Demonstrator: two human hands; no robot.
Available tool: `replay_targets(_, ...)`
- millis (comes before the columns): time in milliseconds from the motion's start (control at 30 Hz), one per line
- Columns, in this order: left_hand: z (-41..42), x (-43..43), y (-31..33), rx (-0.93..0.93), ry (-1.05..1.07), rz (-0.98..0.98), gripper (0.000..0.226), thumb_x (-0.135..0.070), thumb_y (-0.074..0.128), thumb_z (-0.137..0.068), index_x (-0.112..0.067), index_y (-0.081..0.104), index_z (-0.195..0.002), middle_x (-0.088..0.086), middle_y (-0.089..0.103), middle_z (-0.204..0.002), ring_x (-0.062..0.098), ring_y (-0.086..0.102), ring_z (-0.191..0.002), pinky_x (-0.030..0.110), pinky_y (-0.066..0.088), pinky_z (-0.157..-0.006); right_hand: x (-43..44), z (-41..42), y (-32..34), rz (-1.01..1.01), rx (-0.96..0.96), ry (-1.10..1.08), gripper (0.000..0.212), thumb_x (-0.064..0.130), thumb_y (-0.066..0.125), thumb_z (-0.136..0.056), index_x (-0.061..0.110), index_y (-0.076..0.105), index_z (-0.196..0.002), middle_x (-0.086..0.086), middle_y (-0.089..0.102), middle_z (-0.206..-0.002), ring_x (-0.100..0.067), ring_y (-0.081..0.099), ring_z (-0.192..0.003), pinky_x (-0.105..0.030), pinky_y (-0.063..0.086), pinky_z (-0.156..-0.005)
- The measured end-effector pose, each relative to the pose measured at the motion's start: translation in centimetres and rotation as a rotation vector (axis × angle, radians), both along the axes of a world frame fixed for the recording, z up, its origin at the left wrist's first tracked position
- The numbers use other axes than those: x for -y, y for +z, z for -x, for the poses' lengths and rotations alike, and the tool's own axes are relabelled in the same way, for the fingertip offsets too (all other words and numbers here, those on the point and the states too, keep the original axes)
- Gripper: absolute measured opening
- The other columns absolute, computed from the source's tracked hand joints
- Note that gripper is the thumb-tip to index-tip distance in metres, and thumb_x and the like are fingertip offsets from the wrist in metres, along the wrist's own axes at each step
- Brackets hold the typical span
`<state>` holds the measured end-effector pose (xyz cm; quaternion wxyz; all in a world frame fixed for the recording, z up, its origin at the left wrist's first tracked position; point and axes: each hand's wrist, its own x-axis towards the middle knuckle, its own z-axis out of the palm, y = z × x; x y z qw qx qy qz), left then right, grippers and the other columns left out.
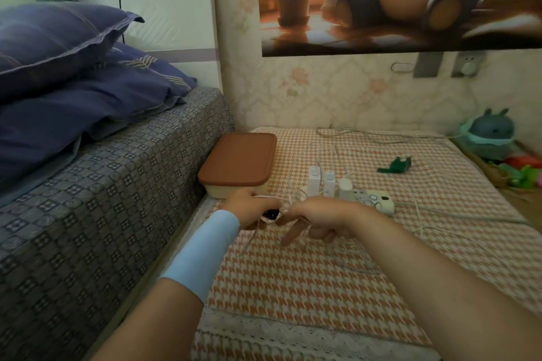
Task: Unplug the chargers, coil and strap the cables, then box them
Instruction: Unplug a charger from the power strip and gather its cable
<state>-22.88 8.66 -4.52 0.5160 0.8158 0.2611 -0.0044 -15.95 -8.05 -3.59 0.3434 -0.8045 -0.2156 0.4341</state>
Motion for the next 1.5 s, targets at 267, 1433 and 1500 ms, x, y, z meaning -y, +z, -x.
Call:
replay_targets(267, 0.3, 5.3, 3.6, 0.120, -0.247, 0.016, 0.081, -0.019, 0.082, -0.079, -0.028, 0.031, -0.142, 0.018, 0.067, -0.104, 0.023, 0.065, -0.073, 0.028, 0.054, -0.059, 3.4, -0.6, 1.9, -0.382, 0.140, -0.513, 0.025, 0.037, 0.048, -0.106, 0.017, 0.063, -0.108, -0.001, 0.068, -0.108, -0.013, 0.034, -0.049, -0.025, 0.028, -0.044)
replay_targets(1433, -8.0, 8.1, 3.3, 0.265, -0.681, -0.374, 0.025, -0.037, 0.051, -0.101, -0.032, 0.074, -0.110, -0.011, 0.069, -0.088, 0.016, 0.064, -0.084, 0.032, 0.052, -0.080, 16.2, -5.6, 3.8, -0.327, 0.628, -0.260, 0.025, 0.033, 0.057, -0.102, 0.024, 0.076, -0.089, 0.010, 0.040, -0.045, -0.007, 0.036, -0.040, -0.021, 0.033, -0.047)
replay_targets(1500, -7.5, 7.6, 3.1, 0.369, -0.572, -0.284, 0.029, -0.032, 0.044, -0.104, -0.031, 0.070, -0.117, -0.013, 0.070, -0.099, 0.010, 0.064, -0.092, 0.028, 0.050, -0.086, 16.5, -5.7, 3.7, -0.305, 0.669, -0.324, 0.024, 0.035, 0.055, -0.103, 0.027, 0.074, -0.092, 0.012, 0.044, -0.047, -0.007, 0.039, -0.042, -0.025, 0.033, -0.050)
